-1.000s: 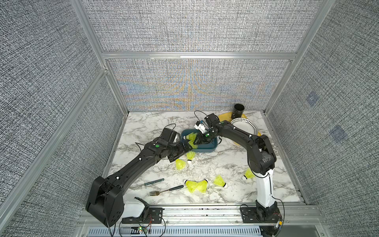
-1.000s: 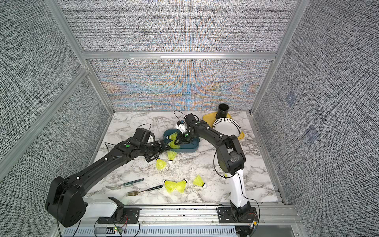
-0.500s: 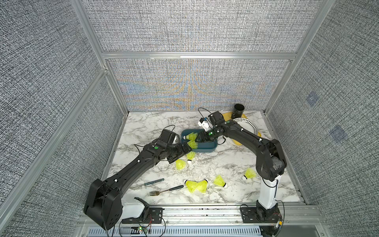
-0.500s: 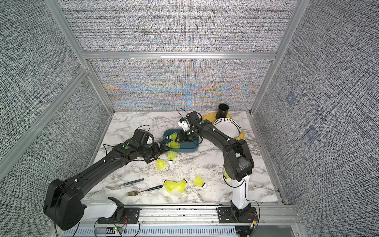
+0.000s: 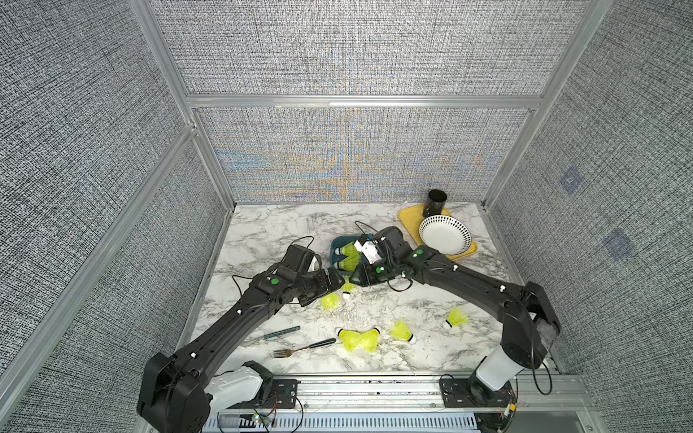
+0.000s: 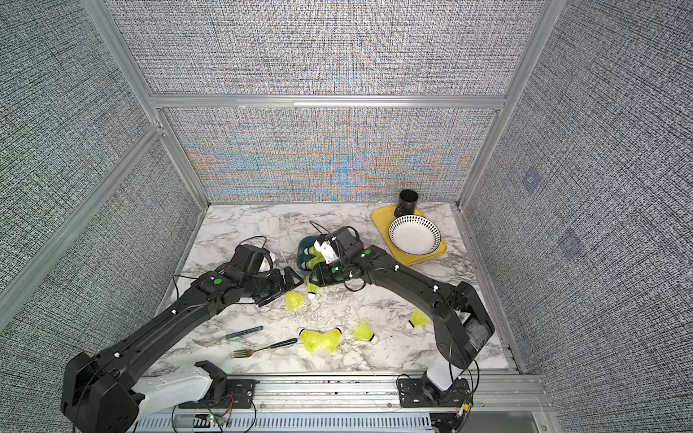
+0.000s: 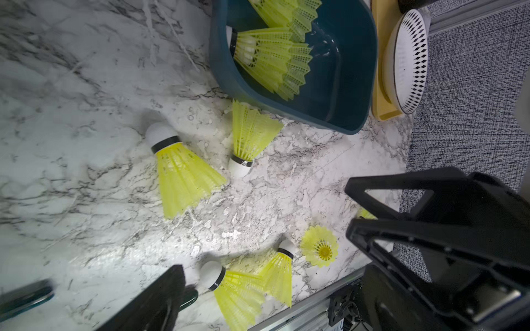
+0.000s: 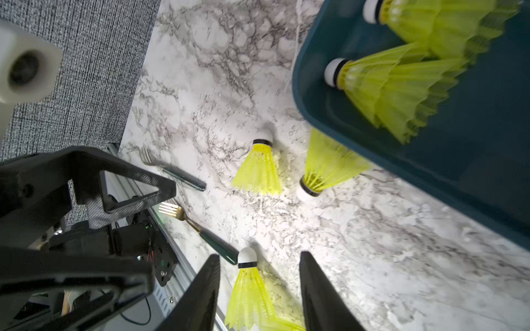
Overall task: Put the shuttlecocks into the storage box
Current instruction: Pick up the shuttlecock at the center of the board.
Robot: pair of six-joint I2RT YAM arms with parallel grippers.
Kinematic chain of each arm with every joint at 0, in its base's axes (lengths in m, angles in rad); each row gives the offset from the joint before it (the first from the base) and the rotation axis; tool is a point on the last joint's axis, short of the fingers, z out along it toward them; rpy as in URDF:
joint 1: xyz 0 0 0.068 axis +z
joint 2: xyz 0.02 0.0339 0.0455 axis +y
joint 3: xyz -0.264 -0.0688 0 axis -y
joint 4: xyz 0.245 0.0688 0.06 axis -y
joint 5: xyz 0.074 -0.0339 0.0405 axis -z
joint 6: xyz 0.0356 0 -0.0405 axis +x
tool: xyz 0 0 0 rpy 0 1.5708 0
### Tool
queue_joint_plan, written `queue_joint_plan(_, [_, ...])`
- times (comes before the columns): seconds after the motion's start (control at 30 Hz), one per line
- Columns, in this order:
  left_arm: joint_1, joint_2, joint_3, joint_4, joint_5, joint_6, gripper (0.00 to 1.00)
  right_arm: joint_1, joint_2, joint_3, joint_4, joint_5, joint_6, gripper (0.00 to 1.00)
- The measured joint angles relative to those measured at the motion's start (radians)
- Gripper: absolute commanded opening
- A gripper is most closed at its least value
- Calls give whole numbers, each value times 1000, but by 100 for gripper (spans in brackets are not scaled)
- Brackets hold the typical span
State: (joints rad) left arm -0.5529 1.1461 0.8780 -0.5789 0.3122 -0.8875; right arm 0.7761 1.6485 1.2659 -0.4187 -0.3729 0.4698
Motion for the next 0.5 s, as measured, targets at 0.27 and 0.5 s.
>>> queue_joint_plan(0.27, [0,-116,-58,-32,-26,-3,99,108,-3,-95,158,43,180,54])
queue_joint_plan(0.5, [0,-230,-126,-52,-25,-16,99,146,18,-163,294,61,351,71])
